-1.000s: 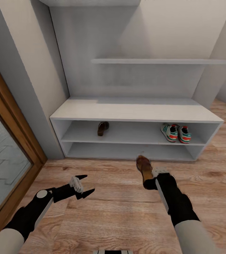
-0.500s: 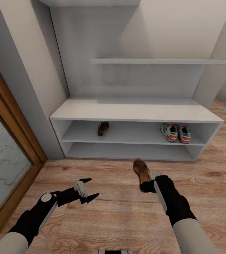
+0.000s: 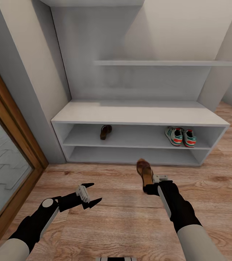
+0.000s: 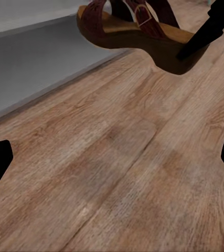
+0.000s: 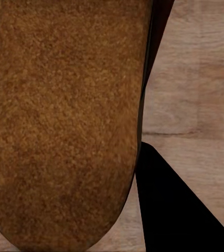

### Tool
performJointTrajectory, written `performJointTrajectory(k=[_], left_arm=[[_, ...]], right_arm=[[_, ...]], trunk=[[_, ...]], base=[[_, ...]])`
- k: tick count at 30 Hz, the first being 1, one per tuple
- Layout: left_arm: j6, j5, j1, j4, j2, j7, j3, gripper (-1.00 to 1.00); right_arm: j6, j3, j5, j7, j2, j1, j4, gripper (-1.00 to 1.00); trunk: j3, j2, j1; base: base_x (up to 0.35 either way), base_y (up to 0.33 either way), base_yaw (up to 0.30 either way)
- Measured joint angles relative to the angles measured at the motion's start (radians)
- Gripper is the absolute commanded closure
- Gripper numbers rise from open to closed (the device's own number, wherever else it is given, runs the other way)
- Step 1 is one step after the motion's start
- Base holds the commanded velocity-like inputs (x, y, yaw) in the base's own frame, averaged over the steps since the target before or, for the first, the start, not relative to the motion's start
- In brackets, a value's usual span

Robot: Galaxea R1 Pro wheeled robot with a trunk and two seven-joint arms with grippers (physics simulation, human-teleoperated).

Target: Pick up the two gym shoes and the two sandals from the corridor floor and place them onto the hallstand (shoe rack) in the corridor, making sure they are on the rack and not on the floor. Arrange them so the two gym shoes are next to each other and the two sandals are next to each other.

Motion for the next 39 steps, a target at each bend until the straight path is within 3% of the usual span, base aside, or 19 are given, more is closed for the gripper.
performJointTrajectory(k=[7, 9, 17, 31, 39], left_arm=[[0.000, 0.000, 0.000, 0.000, 0.000, -0.003, -0.001, -1.00], [0.000, 0.000, 0.000, 0.000, 0.000, -0.004, -0.005, -1.00], [0.000, 0.000, 0.000, 0.000, 0.000, -0.003, -0.035, -1.00], [0.000, -0.001, 0.000, 0.000, 0.000, -0.003, -0.038, -1.00], [0.000, -0.001, 0.000, 0.000, 0.000, -0.003, -0.038, -1.00]], right_arm=[[-0.039, -0.001, 0.000, 0.000, 0.000, 0.000, 0.001, 1.00], [-0.258, -0.001, 0.001, 0.000, 0.000, -0.001, -0.003, 1.00], [-0.263, -0.003, 0.000, -0.001, 0.000, 0.000, 0.001, 1.00], [-0.263, -0.004, 0.000, -0.001, -0.001, 0.000, 0.000, 1.00], [-0.262, -0.004, 0.000, -0.001, -0.001, 0.000, -0.004, 1.00]], trunk=[[0.000, 0.000, 0.000], [0.000, 0.000, 0.000], [0.000, 0.000, 0.000], [0.000, 0.000, 0.000], [0.000, 0.000, 0.000]], base=[[0.000, 0.000, 0.018], [0.000, 0.000, 0.116], [0.000, 0.000, 0.198], [0.000, 0.000, 0.268], [0.158, -0.090, 0.066]])
